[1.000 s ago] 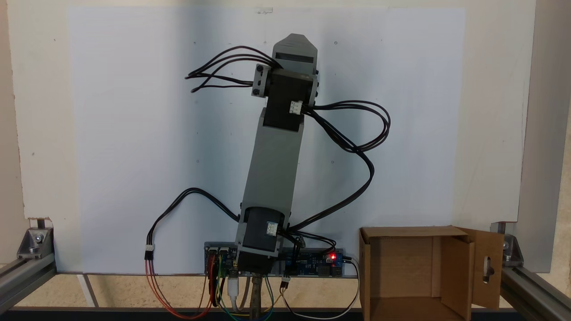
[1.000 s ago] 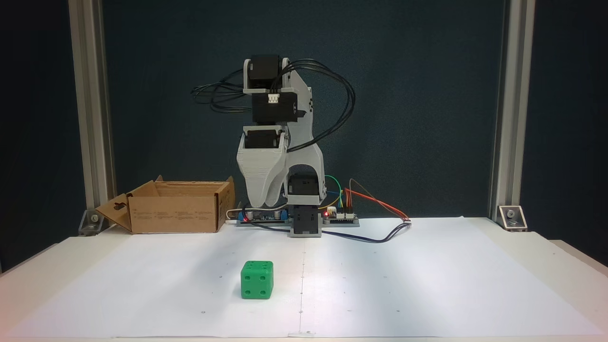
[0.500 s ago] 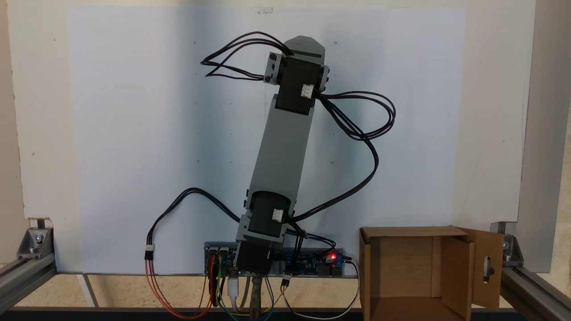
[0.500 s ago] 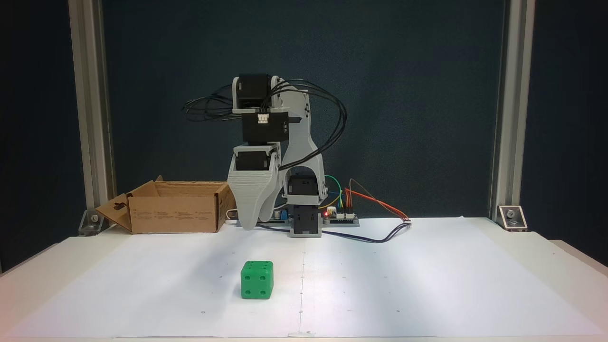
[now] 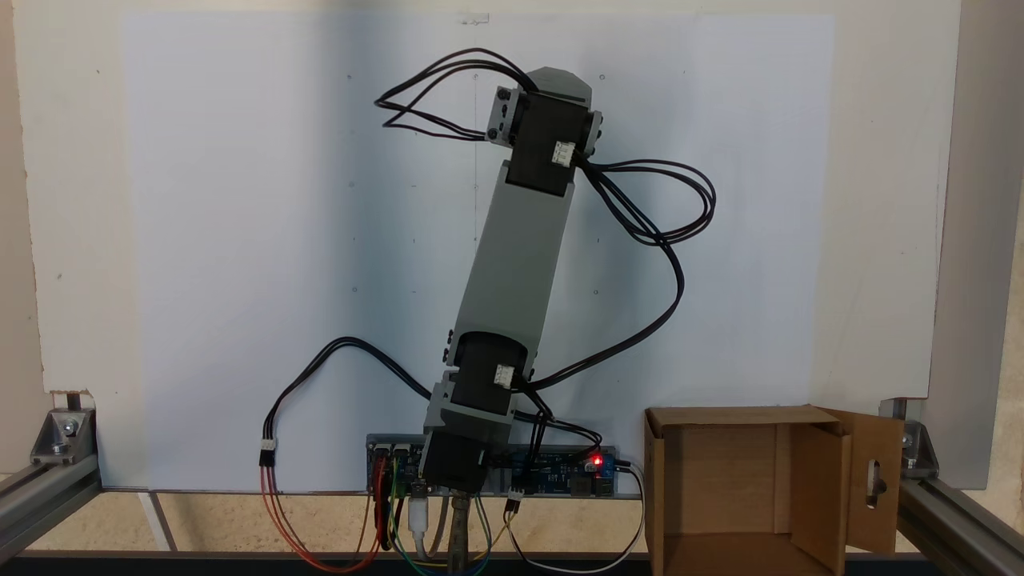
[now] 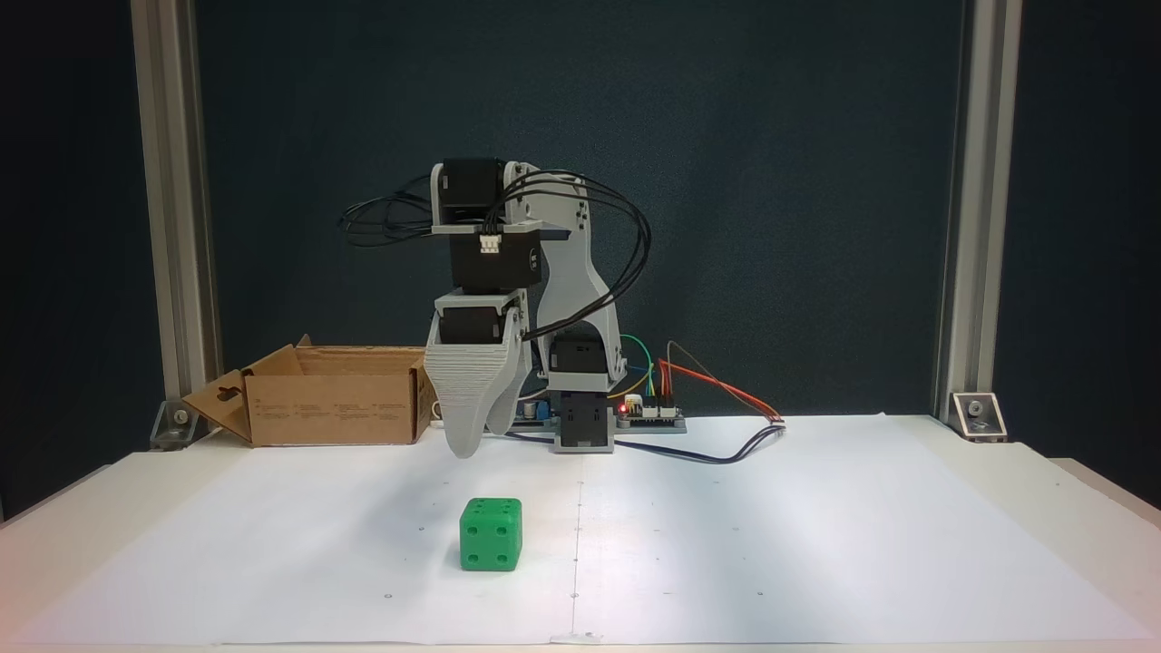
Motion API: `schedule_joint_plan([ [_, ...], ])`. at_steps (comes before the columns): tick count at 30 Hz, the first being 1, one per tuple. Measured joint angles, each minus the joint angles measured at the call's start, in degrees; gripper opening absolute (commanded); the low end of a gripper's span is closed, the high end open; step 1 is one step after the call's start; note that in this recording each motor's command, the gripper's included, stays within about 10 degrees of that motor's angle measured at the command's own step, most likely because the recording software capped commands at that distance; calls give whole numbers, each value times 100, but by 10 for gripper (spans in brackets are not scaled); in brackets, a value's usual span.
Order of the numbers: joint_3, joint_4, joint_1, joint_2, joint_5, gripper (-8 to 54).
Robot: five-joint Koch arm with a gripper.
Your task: Grasp a green dice and put it in the bin.
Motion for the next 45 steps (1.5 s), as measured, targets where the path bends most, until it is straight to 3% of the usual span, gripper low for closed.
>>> schedule_joint_plan([
  [45,2004,-2101,-62,-35,-369,442],
])
